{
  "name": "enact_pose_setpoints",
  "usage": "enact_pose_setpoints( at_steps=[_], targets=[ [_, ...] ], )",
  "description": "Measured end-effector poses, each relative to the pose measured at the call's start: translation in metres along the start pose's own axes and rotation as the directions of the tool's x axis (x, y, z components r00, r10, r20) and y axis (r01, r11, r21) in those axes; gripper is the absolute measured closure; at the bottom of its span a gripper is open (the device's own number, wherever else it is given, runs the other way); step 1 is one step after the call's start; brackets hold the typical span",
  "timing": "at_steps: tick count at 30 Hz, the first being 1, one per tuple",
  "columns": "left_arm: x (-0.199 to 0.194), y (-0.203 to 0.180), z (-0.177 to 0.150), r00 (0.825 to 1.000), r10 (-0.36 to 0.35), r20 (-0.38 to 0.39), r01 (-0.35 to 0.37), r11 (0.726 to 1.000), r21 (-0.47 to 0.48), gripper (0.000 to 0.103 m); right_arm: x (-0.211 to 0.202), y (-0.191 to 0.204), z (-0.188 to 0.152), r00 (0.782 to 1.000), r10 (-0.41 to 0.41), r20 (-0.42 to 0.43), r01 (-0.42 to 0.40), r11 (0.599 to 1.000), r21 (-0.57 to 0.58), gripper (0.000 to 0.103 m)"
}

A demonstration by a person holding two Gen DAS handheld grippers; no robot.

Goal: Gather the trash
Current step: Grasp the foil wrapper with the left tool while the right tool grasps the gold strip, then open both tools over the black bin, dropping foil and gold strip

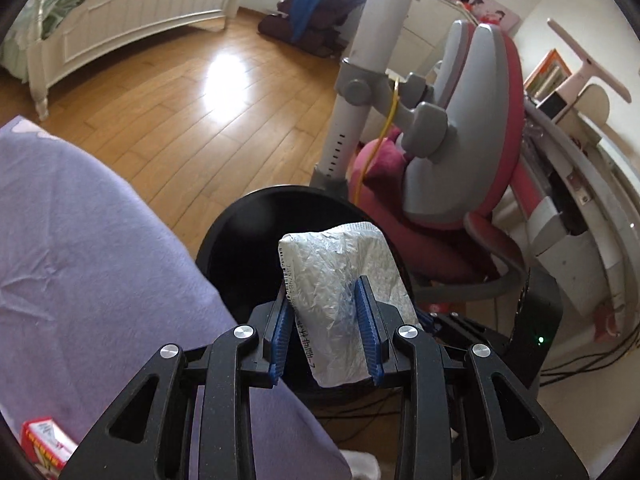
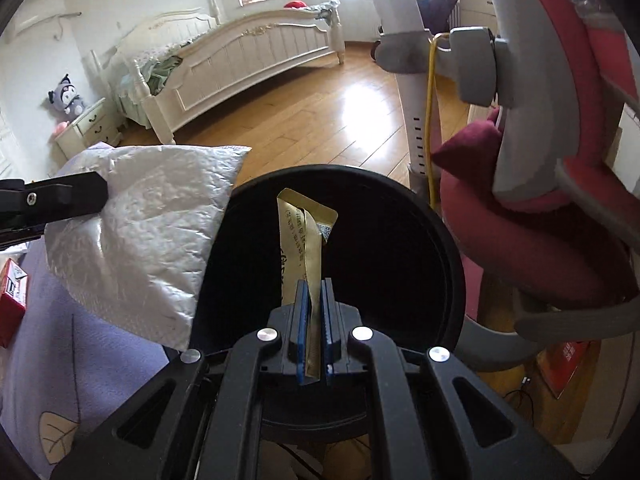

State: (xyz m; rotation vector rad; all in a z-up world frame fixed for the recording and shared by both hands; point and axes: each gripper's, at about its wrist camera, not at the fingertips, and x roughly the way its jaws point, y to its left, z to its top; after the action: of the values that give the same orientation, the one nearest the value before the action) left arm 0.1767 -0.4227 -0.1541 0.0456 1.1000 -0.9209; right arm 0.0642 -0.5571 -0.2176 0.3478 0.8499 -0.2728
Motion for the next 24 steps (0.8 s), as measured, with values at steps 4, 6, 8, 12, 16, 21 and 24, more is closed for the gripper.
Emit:
enact_pose_setpoints(
  at_steps=[4,6,8,12,16,21,24],
  targets=[
    [0.018,-0.003,0.007,0.998,0.046,-0.033,-0.045,0.999,0.025,0.072,0.003,-0.003,-0.009,1.000,0.009,-0.019,-0.008,1.000,0.020,0.093],
    [0.024,-0.003,0.008,0.998,0.054,-0.043,-0.053,0.998,0.032,0.071,0.005,-0.005,-0.012,0.999,0.007,-0.032,-0.006,1.000,0.023,0.093],
    [0.028,-0.004,0.009,0.996,0.066,-0.052,-0.064,0.997,0.046,0.067,0.007,-0.007,-0.015,0.999,0.003,-0.041,-0.002,1.000,0.028,0.093],
    [0.020,-0.007,0.009,0.995,0.103,-0.016,-0.102,0.993,0.066,0.026,0.003,-0.011,-0.020,0.999,0.016,-0.046,-0.014,0.999,0.044,0.061],
    [-0.012,-0.003,0.002,0.997,0.077,0.028,-0.079,0.994,0.071,0.022,-0.011,-0.005,-0.021,0.999,0.044,-0.003,-0.043,0.999,0.024,0.030],
    [-0.076,0.011,-0.017,0.988,0.085,0.132,-0.092,0.995,0.045,0.022,-0.040,0.030,-0.012,0.982,0.190,0.020,-0.190,0.982,-0.020,0.030],
    [-0.128,0.032,-0.037,0.971,0.102,0.216,-0.103,0.995,-0.005,0.022,-0.065,0.066,0.006,0.951,0.306,0.048,-0.302,0.950,-0.079,0.022]
  ],
)
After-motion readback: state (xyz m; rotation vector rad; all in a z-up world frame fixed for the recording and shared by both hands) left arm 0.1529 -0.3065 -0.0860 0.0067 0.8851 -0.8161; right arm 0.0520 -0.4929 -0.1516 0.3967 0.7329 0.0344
